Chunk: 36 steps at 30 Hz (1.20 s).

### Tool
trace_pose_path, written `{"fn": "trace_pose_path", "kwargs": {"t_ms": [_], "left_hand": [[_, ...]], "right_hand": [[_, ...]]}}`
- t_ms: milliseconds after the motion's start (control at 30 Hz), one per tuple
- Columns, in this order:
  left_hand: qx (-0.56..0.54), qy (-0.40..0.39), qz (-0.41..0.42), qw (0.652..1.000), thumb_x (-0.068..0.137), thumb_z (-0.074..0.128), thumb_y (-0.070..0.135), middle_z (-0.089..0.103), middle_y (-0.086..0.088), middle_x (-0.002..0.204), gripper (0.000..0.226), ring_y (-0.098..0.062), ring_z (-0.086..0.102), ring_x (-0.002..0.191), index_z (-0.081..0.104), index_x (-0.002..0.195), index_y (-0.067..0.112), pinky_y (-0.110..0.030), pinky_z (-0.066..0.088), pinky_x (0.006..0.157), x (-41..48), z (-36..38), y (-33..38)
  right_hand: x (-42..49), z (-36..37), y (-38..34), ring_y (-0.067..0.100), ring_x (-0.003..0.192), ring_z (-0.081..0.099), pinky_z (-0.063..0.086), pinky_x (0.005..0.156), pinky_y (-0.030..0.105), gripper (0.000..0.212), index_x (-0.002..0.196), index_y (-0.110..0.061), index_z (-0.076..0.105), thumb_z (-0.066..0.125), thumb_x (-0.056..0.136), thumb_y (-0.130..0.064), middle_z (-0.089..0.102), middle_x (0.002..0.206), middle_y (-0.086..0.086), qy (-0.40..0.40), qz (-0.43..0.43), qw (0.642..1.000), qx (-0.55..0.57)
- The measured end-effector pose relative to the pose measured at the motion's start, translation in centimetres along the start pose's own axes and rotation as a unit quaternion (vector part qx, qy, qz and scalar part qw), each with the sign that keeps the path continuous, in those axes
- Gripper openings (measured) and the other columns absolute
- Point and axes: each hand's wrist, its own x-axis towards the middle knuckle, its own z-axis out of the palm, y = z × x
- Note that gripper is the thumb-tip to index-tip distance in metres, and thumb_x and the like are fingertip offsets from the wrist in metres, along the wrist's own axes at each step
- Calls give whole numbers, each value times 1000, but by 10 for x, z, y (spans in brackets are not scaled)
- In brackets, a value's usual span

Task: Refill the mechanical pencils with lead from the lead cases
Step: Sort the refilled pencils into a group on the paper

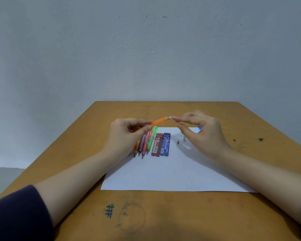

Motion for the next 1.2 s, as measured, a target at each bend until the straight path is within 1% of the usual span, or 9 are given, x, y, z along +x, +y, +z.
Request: {"fn": "trace_pose_path", "kwargs": {"t_ms": [167,300,367,567,667,800,933,1100,1200], "left_hand": [[53,15,15,998,83,70,25,73,12,86,15,-9,67,89,74,95,32,-39,58,75,2,-2,0],[49,17,0,999,82,71,24,73,9,86,14,-10,68,89,74,93,32,-40,59,75,1,-2,1],[-25,24,-38,999,81,71,21,74,1,86,14,-16,70,89,76,94,24,-44,59,76,0,0,3],[-103,51,-79,990,84,68,15,73,-4,80,11,-9,66,66,74,93,17,-18,52,55,0,0,8],[-99,50,-73,991,83,69,16,74,-4,80,10,-7,66,66,74,92,17,-18,52,56,0,1,7],[-96,29,-73,992,81,70,18,74,-5,83,14,-19,71,81,75,94,17,-42,58,77,0,1,4],[-61,18,-63,996,80,70,23,74,-1,86,16,-18,71,88,75,94,21,-49,58,79,1,0,2],[2,1,-21,1000,77,73,29,74,6,87,14,-13,69,92,77,91,28,-48,57,78,1,-2,1],[67,-14,16,998,83,70,25,72,13,89,14,-4,66,92,73,94,32,-29,57,74,1,-4,-1]], "right_hand": [[4,-4,17,10,96,50,33,84,7,15,85,-20,77,67,75,-14,66,94,-5,-65,-2,994,-93],[3,-7,26,17,113,42,38,90,39,11,78,-23,78,68,73,-24,64,110,-2,-177,-23,969,-171],[3,-8,25,20,121,36,34,96,44,5,79,-24,78,74,75,-24,61,117,-4,-216,-7,957,-191],[5,-10,28,21,123,35,28,98,40,2,78,-25,77,76,78,-23,60,117,-5,-241,-11,949,-203],[4,-10,30,24,118,40,32,92,41,5,74,-20,75,75,76,-25,61,107,-3,-231,-36,951,-203],[3,-6,32,17,107,40,32,84,36,16,72,-17,72,67,74,-33,61,94,-2,-199,-87,954,-207],[6,-4,32,17,99,45,45,80,42,13,74,-16,72,67,77,-27,61,89,0,-144,-109,966,-185],[9,-7,24,18,93,48,47,74,39,26,78,-10,72,58,84,-32,62,83,3,-62,-105,979,-162],[9,-9,20,21,84,54,45,72,31,23,80,-8,72,62,85,-28,64,79,3,-35,-104,980,-164]]}}
